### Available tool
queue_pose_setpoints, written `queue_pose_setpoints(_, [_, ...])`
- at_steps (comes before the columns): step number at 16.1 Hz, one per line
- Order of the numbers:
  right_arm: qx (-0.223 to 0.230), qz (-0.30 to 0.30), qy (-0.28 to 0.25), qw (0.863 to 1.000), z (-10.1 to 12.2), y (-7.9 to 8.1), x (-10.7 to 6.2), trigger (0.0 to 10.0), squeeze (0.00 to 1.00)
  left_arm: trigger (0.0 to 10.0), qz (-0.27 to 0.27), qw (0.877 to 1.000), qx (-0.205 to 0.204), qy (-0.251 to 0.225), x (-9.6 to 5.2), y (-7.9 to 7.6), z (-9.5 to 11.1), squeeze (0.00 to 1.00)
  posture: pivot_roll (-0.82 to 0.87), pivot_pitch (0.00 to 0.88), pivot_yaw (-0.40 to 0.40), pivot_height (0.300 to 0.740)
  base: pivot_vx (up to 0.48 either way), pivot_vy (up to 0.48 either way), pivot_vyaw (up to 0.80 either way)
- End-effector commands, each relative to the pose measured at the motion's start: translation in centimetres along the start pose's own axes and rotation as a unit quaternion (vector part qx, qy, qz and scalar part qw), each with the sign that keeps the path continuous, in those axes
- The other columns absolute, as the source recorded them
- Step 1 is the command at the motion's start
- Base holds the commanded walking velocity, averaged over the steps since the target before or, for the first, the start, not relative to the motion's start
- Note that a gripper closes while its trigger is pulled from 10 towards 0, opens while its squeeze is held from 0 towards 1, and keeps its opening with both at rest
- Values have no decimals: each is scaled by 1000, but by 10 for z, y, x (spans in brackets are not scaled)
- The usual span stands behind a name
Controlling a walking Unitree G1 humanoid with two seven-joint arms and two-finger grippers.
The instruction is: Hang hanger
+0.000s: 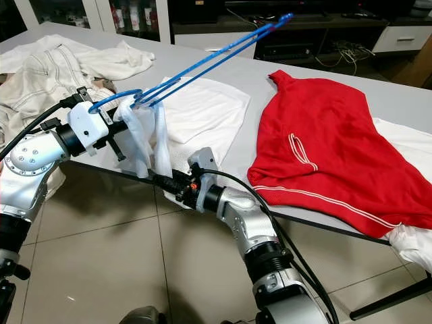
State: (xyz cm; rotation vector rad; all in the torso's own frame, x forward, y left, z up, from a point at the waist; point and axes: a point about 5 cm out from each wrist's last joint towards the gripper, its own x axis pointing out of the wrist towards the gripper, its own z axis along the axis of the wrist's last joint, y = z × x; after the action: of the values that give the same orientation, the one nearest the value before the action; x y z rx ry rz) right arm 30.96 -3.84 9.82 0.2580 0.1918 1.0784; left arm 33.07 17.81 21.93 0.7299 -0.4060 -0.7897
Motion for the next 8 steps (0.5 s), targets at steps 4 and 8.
queue_pose_setpoints(4, [-8,-14,1,1000,1,-3,-3,0,0,0,7,1000,9,-11,0,7,6,0,136,25,-38,740,0,0,0])
queue_pose_setpoints(8, [-9,-27,-6,1000,4,-7,-5,0,0,0,12,1000,12,-3,-3,10,4,0,140,24,-39,740,0,0,0])
